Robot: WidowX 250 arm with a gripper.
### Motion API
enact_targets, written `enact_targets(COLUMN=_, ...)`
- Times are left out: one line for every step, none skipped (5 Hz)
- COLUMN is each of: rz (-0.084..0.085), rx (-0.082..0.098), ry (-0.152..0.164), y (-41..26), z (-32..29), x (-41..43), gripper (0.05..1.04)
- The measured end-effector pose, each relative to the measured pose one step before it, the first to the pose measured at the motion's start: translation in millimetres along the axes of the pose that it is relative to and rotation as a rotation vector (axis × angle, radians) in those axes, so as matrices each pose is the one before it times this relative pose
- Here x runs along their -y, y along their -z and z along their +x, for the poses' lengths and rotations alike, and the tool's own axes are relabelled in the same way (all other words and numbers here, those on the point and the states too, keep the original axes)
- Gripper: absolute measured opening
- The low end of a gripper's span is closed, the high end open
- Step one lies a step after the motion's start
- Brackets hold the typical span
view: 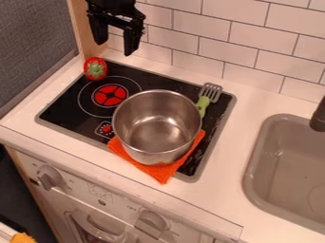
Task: Move silver pot to upper middle of stove
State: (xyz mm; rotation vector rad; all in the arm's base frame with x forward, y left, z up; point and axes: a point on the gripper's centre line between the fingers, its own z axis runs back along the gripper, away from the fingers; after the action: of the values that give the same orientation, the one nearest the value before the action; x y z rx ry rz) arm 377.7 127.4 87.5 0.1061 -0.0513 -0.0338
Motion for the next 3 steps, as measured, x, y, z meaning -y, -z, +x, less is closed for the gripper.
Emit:
enact_targets(rz=-0.0314, rx=-0.0382, ry=0.0063, y=16.24, z=-5.26, x=6.80, gripper=1.001)
enact_targets(rz=-0.0873, rx=0.0496, ry=0.0719, y=-7.83, z=-7.45, x=32.37, gripper=1.000)
enact_targets(rz=0.0062, rx=0.0950, ry=0.0871, y=-39.27, z=1.72, x=24.12, gripper=1.000)
